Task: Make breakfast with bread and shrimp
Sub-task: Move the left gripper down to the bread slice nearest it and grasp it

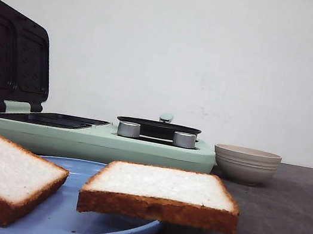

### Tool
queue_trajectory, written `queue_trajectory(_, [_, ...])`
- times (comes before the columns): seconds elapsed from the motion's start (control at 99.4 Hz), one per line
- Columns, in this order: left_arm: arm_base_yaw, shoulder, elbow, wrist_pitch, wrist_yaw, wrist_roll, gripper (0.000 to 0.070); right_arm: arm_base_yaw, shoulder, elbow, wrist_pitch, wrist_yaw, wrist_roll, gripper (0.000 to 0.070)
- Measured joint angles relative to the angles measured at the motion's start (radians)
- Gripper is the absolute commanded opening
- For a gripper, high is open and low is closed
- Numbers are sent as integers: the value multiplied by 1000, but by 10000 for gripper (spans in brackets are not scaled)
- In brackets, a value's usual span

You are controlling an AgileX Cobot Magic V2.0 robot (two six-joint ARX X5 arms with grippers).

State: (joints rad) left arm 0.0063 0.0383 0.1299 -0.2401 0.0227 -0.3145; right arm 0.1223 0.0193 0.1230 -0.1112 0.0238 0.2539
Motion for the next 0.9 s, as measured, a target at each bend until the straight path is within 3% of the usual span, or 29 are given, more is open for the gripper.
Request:
queue_trajectory(0.151, [0,108,175,-25,2,-31,4,0,108,154,-125,-1,35,3])
queue_trajectory(0.302, [0,302,396,-166,14,-33,4,0,296,319,-301,-7,42,3])
queue_trajectory(0.513, [0,576,663,-385,168,13,3,0,536,526,-440,-31,42,3])
queue_trajectory(0.674, [0,679,690,-525,284,20,3,0,597,552,-460,-49,42,3])
queue_trajectory(0.865, [0,716,690,-657,296,46,6,0,597,552,-521,-125,42,3])
queue_trajectory(0.905, [0,719,690,-678,301,61,34,0,597,552,-534,-143,42,3])
